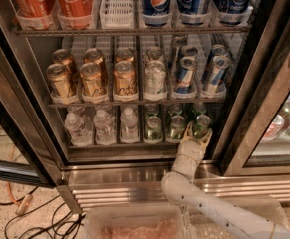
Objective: Pick green can from bottom shelf of fridge
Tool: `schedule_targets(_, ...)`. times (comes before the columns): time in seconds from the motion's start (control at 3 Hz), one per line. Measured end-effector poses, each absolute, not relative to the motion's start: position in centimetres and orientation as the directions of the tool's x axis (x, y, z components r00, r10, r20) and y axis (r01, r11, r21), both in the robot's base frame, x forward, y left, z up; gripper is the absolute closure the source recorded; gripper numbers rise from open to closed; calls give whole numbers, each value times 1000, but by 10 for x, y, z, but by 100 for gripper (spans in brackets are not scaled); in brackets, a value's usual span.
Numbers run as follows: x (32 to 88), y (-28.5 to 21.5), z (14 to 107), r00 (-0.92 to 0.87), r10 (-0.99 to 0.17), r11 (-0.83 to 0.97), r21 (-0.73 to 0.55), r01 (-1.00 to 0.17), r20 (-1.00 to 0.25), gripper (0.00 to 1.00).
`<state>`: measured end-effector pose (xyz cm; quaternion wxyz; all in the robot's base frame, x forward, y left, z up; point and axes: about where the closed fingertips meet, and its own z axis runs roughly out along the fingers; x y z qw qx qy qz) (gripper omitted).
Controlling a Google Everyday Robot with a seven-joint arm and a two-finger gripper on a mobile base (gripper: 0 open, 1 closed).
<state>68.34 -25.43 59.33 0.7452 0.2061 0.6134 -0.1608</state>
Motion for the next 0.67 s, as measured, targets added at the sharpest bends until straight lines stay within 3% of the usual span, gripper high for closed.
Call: schedule_targets(0.67, 673, -241, 610, 222, -5, 883, 100, 459, -975, 100)
